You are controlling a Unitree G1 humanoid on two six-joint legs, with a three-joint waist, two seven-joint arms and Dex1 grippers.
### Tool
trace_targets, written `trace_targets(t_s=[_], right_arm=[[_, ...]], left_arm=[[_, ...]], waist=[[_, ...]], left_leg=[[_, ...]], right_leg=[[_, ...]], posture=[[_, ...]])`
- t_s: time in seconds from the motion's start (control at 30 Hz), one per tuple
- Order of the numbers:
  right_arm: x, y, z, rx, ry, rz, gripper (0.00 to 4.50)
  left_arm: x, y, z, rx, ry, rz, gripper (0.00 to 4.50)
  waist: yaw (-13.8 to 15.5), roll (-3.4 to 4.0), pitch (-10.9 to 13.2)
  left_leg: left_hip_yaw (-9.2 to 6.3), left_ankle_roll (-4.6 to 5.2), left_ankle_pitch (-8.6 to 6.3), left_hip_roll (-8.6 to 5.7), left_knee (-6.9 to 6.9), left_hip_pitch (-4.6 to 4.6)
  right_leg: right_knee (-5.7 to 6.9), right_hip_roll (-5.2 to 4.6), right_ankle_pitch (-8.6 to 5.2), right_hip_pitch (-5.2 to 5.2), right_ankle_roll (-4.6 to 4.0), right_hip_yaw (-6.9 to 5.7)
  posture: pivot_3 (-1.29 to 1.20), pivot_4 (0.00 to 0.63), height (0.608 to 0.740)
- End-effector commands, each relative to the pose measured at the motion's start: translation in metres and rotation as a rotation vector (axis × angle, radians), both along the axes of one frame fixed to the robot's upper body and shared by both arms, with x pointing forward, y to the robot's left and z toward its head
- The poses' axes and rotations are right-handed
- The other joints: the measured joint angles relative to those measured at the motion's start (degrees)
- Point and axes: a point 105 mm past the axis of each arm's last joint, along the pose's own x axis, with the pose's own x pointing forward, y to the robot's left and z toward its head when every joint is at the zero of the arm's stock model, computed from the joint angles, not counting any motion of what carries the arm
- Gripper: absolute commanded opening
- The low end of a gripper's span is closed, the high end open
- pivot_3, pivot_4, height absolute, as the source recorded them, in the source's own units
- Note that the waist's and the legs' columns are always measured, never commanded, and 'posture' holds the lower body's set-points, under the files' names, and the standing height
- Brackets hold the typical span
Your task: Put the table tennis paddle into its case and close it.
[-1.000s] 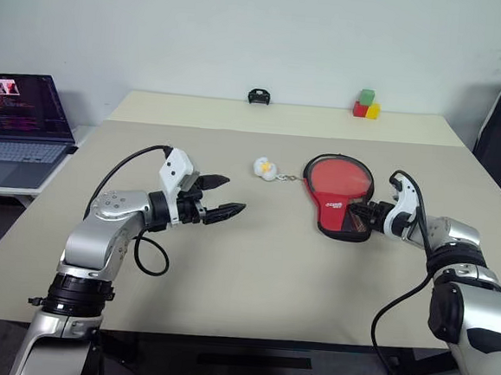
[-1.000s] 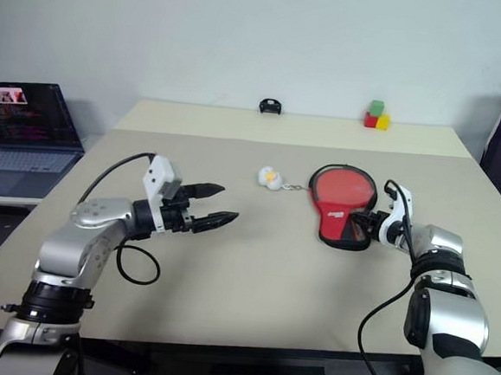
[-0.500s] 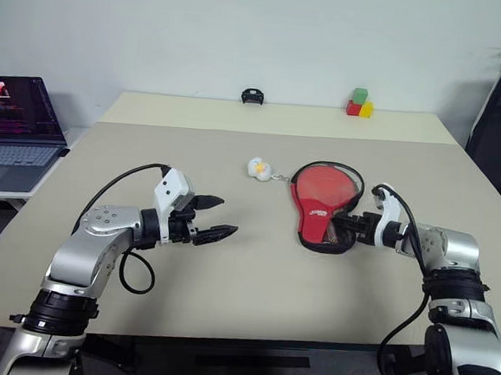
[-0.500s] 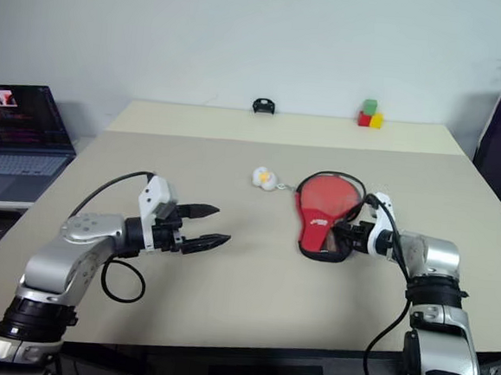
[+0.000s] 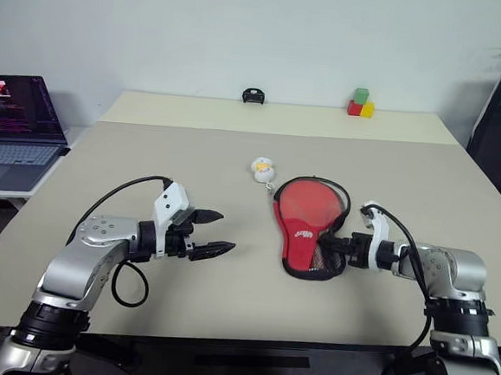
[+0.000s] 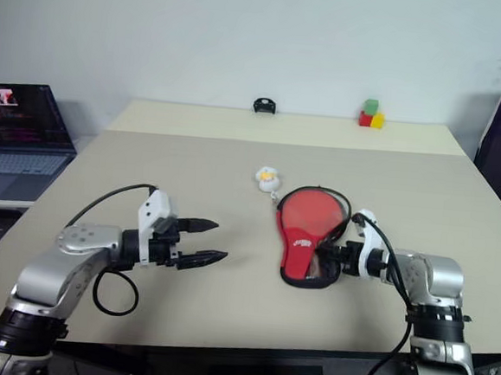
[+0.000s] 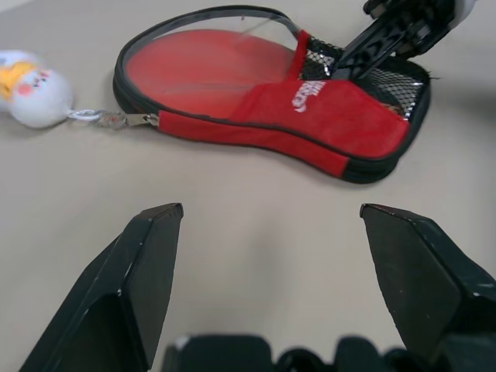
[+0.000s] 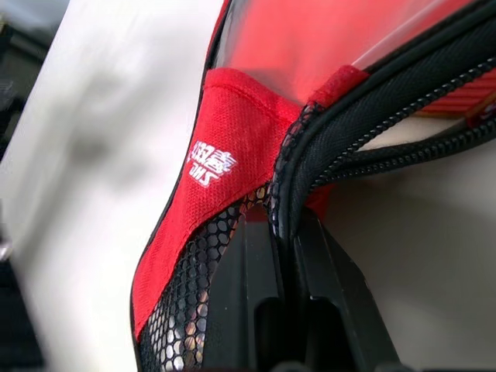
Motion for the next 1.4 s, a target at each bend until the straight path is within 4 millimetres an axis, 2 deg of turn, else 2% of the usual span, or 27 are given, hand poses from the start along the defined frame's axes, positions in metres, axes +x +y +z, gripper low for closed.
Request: trace_targets(t_s=[0.03, 0.23, 0.4, 0.57, 0.83, 0.93, 1.07, 1.17, 1.3, 1.4], right_arm=[[-0.024, 0.019, 0.006, 0.043, 0.025, 0.09, 0.02], [-0.052, 0.034, 0.002, 0.078, 0.057, 0.112, 0.02], [-0.061, 0.043, 0.0, 0.108, 0.05, 0.108, 0.02], [-0.058, 0.045, -0.008, 0.098, 0.073, 0.037, 0.02], [-0.052, 0.028, -0.026, 0.033, 0.116, -0.162, 0.02], [-0.054, 0.02, -0.03, 0.024, 0.118, -0.219, 0.74], [-0.066, 0.015, -0.03, 0.034, 0.107, -0.241, 2.07], [-0.081, 0.011, -0.024, 0.033, 0.064, -0.217, 3.09], [-0.086, 0.006, -0.013, 0.031, 0.012, -0.169, 4.42], [-0.093, 0.008, 0.002, 0.075, -0.033, -0.067, 4.42]], left_arm=[[-0.013, -0.004, 0.004, 0.008, -0.002, -0.056, 4.01], [-0.024, -0.005, -0.002, 0.018, 0.041, -0.081, 4.01], [-0.027, -0.006, -0.004, 0.019, 0.055, -0.084, 4.01], [-0.025, -0.008, -0.005, 0.021, 0.056, -0.088, 4.01], [-0.023, -0.008, -0.004, 0.027, 0.045, -0.083, 4.01], [-0.023, -0.009, -0.005, 0.026, 0.043, -0.081, 4.01], [-0.023, -0.01, -0.006, 0.026, 0.038, -0.077, 4.01], [-0.022, -0.01, -0.008, 0.023, 0.037, -0.076, 4.01], [-0.021, -0.011, -0.009, 0.019, 0.035, -0.076, 4.01], [-0.02, -0.012, -0.009, 0.018, 0.031, -0.081, 4.01]], waist=[[0.0, 0.0, 0.0], [0.2, 0.0, 0.0], [0.2, 0.01, 0.0], [0.2, 0.01, 0.0], [0.2, 0.01, 0.0], [0.3, 0.01, 0.0], [0.9, 0.01, 0.0], [1.6, -0.02, 0.0], [1.6, -0.03, 0.0], [1.6, 0.0, 0.0]], left_leg=[[0.0, 0.0, 0.0, 0.0, 0.0, 0.0], [-0.05, 0.0, 0.0, 0.0, 0.0, 0.0], [-0.07, 0.0, 0.0, -0.01, 0.01, 0.01], [-0.06, -0.01, 0.0, -0.01, 0.01, 0.03], [-0.09, -0.01, 0.01, 0.01, 0.01, 0.16], [-0.09, -0.01, 0.01, 0.01, 0.01, 0.17], [-0.11, -0.01, 0.0, 0.0, 0.0, 0.15], [-0.15, -0.01, 0.0, 0.0, -0.02, 0.1], [-0.18, -0.01, 0.0, -0.06, 0.02, 0.06], [-0.2, -0.01, 0.0, -0.05, 0.02, 0.08]], right_leg=[[-0.01, 0.0, 0.0, 0.0, 0.0, 0.0], [0.01, 0.0, -0.02, 0.01, -0.04, -0.04], [0.02, 0.0, -0.02, 0.01, -0.04, -0.05], [0.03, 0.02, -0.02, 0.01, -0.04, -0.04], [0.08, 0.07, 0.01, 0.11, -0.09, -0.05], [0.08, 0.07, 0.01, 0.13, -0.09, -0.05], [0.05, 0.07, 0.01, 0.13, -0.09, -0.06], [-0.01, 0.07, 0.01, 0.13, -0.08, -0.1], [-0.04, 0.03, 0.01, 0.14, -0.08, -0.11], [0.0, 0.04, 0.01, 0.14, -0.08, -0.13]], posture=[[0.0, 0.15, 0.74], [0.0, 0.15, 0.74], [0.0, 0.15, 0.74], [0.0, 0.15, 0.74], [0.0, 0.15, 0.74], [0.0, 0.15, 0.74], [0.0, 0.15, 0.74], [0.0, 0.15, 0.74], [0.0, 0.15, 0.74], [0.0, 0.15, 0.74]])
